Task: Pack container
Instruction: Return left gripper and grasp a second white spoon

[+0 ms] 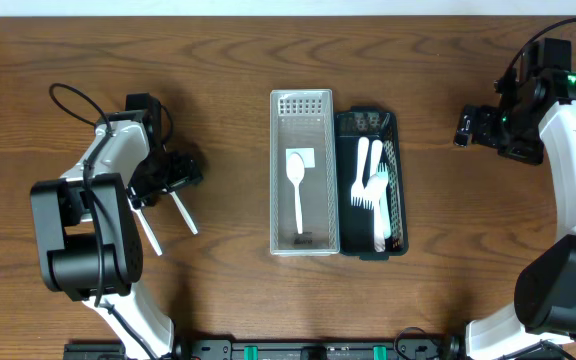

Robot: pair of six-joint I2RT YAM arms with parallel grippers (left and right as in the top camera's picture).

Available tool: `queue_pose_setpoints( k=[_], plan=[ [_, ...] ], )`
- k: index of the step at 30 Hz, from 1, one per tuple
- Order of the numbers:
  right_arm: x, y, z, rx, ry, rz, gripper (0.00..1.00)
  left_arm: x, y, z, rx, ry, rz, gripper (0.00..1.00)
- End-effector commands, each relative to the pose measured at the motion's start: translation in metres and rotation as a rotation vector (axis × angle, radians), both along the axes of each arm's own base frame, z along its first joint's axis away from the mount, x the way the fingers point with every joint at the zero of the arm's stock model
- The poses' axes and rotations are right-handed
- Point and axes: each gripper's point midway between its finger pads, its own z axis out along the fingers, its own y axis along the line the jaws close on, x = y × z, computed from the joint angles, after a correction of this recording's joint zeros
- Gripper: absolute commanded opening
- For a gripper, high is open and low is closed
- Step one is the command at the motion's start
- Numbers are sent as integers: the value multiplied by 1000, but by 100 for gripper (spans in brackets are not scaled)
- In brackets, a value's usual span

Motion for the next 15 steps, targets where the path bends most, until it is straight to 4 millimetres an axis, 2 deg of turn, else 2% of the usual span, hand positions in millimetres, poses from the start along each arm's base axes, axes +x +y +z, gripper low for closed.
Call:
queue_pose_setpoints(
  k=[1,3,10,15],
  plan=[
    [1,4,-1,5,0,18,99,-2,-3,-5,-16,15,-18,99],
    [1,4,-1,5,0,18,99,-2,-3,-5,-16,16,-18,94],
    [0,4,-1,5,0,18,99,-2,-3,-5,-17,18,-18,46],
    [0,4,-1,5,0,18,99,-2,-3,-5,-17,18,-18,35]
  ],
)
